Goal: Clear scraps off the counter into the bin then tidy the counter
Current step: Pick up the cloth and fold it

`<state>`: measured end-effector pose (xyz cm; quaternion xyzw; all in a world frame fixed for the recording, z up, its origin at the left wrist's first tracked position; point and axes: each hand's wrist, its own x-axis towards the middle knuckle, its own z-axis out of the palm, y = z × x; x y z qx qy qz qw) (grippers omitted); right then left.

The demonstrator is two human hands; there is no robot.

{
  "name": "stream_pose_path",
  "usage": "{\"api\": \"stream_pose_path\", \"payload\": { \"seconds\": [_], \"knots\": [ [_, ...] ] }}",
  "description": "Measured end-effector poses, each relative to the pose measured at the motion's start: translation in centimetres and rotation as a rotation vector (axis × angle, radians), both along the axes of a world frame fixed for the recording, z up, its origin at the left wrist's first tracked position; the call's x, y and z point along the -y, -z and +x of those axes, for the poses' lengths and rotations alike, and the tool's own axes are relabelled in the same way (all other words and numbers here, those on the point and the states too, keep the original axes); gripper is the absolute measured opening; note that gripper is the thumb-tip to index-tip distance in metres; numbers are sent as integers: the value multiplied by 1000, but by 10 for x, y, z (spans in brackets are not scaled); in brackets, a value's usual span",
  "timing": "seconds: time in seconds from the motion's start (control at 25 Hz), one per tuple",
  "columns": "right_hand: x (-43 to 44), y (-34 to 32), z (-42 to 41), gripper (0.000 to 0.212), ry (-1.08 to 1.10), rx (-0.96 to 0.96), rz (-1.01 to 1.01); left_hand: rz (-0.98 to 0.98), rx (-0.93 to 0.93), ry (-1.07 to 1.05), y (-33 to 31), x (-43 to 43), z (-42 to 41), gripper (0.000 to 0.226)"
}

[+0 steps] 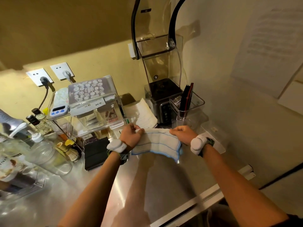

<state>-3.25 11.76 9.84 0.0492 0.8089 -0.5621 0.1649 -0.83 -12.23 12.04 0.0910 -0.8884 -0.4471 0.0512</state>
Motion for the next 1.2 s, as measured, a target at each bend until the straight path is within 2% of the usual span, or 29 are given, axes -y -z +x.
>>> {"api": "stream_pose_path", "payload": {
  "seconds": [0.16,0.28,0.36,0.48,0.56,0.72,0.76,0.84,0.92,0.96,1.04,1.12,1.2],
  "knots": [
    [8,10,-1,19,-22,76,-41,-131,-13,-53,7,-38,-4,17],
    [14,18,-2,25,-8,110,-114,-97,-30,31,14,-71,-2,15],
    [14,21,-5,34,50,226,-261,-74,-23,80,19,-87,-1,27],
    [9,29,-9,49,43,363,-450,-16,45,32,29,-94,-3,54],
    [6,37,-11,46,29,367,-506,45,88,36,36,-92,-5,58],
    [4,55,-18,36,82,325,-447,148,121,42,50,-90,-6,40],
    [5,57,-18,34,109,334,-457,135,112,-9,54,-88,-6,36],
    [8,61,-17,26,150,340,-473,-13,92,-109,62,-80,-3,37],
    [9,65,-19,20,157,341,-467,-99,136,-170,77,-73,3,46],
    [9,67,-19,24,149,345,-469,-84,180,-194,85,-71,7,53],
    [9,70,-19,33,122,360,-481,75,293,-214,99,-70,12,61],
    [9,73,-17,35,92,364,-501,345,392,-156,107,-73,17,57],
    [10,80,-19,35,88,368,-506,534,392,-115,113,-76,16,54]
  ]
}}
